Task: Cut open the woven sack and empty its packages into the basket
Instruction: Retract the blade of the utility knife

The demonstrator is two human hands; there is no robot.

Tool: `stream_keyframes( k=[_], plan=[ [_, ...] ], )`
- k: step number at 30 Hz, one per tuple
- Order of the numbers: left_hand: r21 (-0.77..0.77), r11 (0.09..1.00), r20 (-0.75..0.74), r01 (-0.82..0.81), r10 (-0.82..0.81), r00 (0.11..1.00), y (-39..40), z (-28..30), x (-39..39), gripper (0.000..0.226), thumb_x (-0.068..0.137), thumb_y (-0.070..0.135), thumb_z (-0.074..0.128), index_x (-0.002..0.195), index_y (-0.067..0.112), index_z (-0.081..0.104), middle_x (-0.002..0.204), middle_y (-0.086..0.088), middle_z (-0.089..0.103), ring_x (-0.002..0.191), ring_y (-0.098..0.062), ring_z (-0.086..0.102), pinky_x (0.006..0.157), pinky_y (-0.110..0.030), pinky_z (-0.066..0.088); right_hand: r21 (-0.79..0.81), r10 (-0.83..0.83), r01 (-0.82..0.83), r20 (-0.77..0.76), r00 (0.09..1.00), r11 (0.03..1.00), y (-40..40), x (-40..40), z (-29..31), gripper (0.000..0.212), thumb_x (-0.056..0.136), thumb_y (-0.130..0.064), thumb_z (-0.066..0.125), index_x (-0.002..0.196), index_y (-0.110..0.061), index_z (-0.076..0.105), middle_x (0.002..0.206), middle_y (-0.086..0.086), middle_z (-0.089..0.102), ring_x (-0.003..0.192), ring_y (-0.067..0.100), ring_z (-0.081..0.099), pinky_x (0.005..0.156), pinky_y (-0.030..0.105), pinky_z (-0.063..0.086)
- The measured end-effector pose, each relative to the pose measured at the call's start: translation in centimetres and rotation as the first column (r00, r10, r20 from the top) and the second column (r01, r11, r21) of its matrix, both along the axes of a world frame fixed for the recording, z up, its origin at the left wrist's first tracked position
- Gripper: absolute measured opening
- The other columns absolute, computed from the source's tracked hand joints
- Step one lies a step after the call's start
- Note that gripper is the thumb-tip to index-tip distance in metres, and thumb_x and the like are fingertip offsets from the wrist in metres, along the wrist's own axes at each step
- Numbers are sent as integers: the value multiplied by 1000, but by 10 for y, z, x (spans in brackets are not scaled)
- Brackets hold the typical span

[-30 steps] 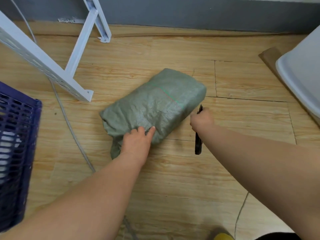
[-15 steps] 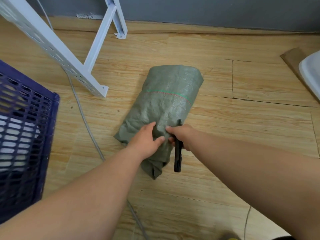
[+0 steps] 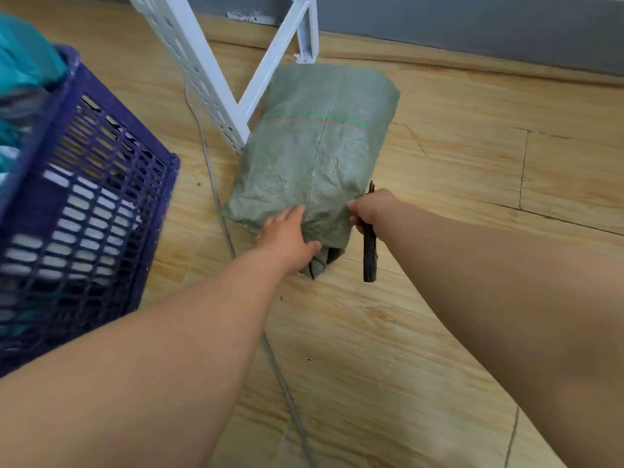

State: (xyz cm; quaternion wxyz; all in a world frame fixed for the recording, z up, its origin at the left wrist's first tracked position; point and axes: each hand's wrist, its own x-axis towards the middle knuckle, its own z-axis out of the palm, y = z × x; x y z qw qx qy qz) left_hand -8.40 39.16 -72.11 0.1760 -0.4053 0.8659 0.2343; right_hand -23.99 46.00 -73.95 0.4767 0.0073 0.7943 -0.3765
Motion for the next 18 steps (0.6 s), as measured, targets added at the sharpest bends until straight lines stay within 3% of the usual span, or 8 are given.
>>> stream_keyframes(
  k=[2, 5, 7, 9, 12, 14, 16, 18],
  plan=[
    [-29, 1000, -8, 5, -5, 1000, -1, 1, 3, 79, 90, 44, 59, 153, 24, 16, 160, 0, 17, 147, -26, 14, 119, -43, 18, 80, 52, -45, -86, 995, 996, -3, 6, -1, 15, 90, -7, 55, 103, 0, 53, 90, 10, 63, 72, 22, 58, 53, 28, 43],
    [-68, 998, -15, 2, -3, 1000, 0, 3, 7, 77, 90, 41, 59, 153, 25, 17, 160, -1, 16, 146, -26, 15, 118, -43, 20, 157, 69, -11, -368, 927, 987, -4, 22, 3, 35, 90, -10, 52, 124, -3, 44, 118, 13, 56, 98, 29, 59, 72, 38, 49],
    [-23, 1000, 19, 16, -16, 1000, 1, 5, 11, 78, 90, 41, 59, 153, 25, 15, 160, -2, 15, 146, -28, 16, 118, -43, 21, 117, 143, -96, -507, 850, 988, -5, 35, 9, 36, 92, -14, 53, 126, -7, 44, 125, 13, 52, 110, 32, 57, 86, 41, 50],
    [-17, 999, 14, 38, -38, 999, 0, 10, 13, 78, 90, 42, 58, 153, 24, 15, 160, -2, 17, 145, -27, 16, 118, -43, 21, 88, 180, -158, -526, 831, 984, -9, 41, 16, 35, 92, -16, 53, 125, -8, 45, 123, 13, 55, 113, 32, 56, 87, 38, 48],
    [9, 998, -222, -54, 55, 974, -4, 23, 11, 72, 89, 44, 60, 150, 21, 28, 154, -2, 32, 141, -25, 27, 115, -41, 26, -6, 68, -76, -400, 914, 997, -26, 36, 34, 27, 89, -18, 55, 114, -6, 54, 105, 13, 64, 100, 31, 61, 76, 33, 44],
    [266, 952, -340, -154, 242, 909, -7, 38, 4, 72, 86, 49, 63, 146, 20, 36, 145, -1, 46, 133, -21, 42, 111, -39, 35, -141, -75, 48, -193, 978, 989, -37, 31, 52, 12, 89, -17, 57, 93, -6, 60, 75, 10, 62, 72, 28, 62, 62, 31, 46],
    [488, 855, -313, -174, 358, 880, -9, 53, -2, 69, 84, 48, 67, 142, 20, 42, 131, 1, 58, 118, -18, 56, 103, -40, 45, -246, -180, 175, 5, 984, 953, -46, 28, 72, 14, 94, -15, 55, 87, -4, 59, 64, 6, 52, 51, 19, 48, 49, 27, 40],
    [527, 836, -338, -155, 373, 864, -10, 67, -7, 50, 88, 34, 66, 133, 16, 52, 113, -3, 66, 99, -20, 65, 93, -44, 53, -311, -207, 212, 49, 977, 927, -54, 23, 94, 20, 96, -21, 55, 89, -3, 59, 68, 4, 55, 51, 13, 45, 52, 24, 42]
  ],
)
